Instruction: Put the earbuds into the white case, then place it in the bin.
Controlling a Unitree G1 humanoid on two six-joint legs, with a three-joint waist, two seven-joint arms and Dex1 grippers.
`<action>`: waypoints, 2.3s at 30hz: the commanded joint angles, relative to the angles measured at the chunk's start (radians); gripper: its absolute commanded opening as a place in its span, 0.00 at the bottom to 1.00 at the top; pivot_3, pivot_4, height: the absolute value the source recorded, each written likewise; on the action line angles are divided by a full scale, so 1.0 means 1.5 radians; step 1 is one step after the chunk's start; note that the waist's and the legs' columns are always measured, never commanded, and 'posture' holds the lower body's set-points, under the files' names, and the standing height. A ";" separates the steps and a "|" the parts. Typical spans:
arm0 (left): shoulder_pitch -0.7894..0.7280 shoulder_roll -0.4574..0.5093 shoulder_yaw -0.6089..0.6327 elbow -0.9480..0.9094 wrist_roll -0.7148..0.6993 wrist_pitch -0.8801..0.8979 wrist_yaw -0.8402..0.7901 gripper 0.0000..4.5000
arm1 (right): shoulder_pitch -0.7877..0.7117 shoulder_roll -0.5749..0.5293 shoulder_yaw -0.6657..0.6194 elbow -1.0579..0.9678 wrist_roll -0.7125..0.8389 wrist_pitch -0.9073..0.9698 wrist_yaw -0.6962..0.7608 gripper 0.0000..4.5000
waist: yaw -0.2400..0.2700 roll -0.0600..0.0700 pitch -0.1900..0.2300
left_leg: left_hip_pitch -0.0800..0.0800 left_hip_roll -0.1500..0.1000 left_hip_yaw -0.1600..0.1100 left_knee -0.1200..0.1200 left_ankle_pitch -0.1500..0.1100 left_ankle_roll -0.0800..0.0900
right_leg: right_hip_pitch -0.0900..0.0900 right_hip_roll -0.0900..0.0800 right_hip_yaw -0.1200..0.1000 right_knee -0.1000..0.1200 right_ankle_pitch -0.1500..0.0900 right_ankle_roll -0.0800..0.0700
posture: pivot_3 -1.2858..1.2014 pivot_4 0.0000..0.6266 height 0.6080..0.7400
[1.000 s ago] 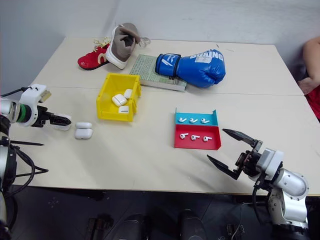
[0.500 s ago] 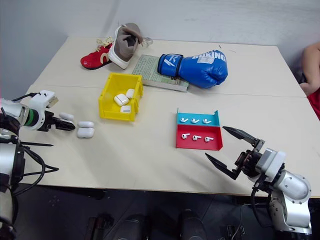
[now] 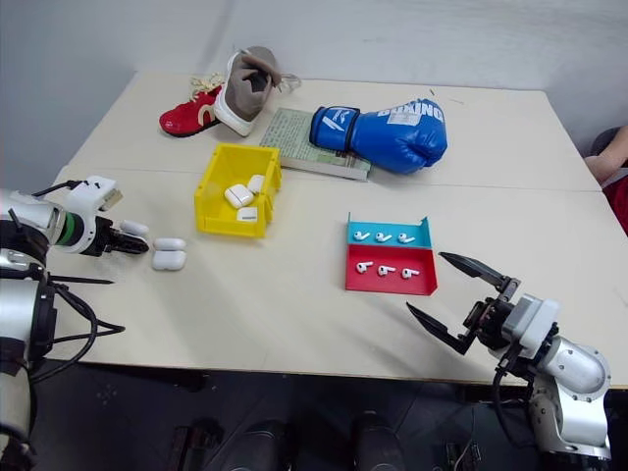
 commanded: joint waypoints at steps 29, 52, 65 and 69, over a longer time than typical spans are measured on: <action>0.737 -0.385 0.188 -1.090 -0.541 -0.383 -0.190 0.62 | 0.212 -0.117 -0.179 -0.068 -0.020 0.089 -0.035 1.00 | 0.015 0.008 -0.004 | 0.005 0.000 -0.004 0.001 -0.002 0.003 | 0.012 0.001 0.002 -0.012 0.001 0.001 | 0.52 0.24 1.00; 0.753 -0.398 0.095 -1.012 -0.531 -0.472 -0.187 0.62 | -0.132 -0.512 0.083 -0.177 -0.006 0.674 -0.024 0.96 | 0.023 0.012 -0.007 | 0.003 0.001 -0.005 0.001 -0.002 0.004 | 0.012 0.001 0.001 -0.016 0.001 0.001 | 0.52 0.24 1.00; 0.766 -0.378 0.084 -1.023 -0.531 -0.477 -0.184 0.62 | -0.431 -0.394 0.359 0.005 -0.213 0.643 0.060 0.30 | 0.012 0.012 -0.006 | 0.002 0.001 -0.004 0.001 -0.002 0.003 | 0.011 0.000 0.001 -0.017 0.001 0.001 | 0.52 0.24 1.00; 0.776 -0.375 0.076 -1.030 -0.527 -0.480 -0.177 0.62 | -0.463 -0.371 0.388 0.040 -0.255 0.618 0.087 0.30 | 0.012 0.012 -0.006 | 0.002 0.001 -0.004 0.001 -0.002 0.003 | 0.011 0.000 0.001 -0.017 0.001 0.001 | 0.52 0.24 1.00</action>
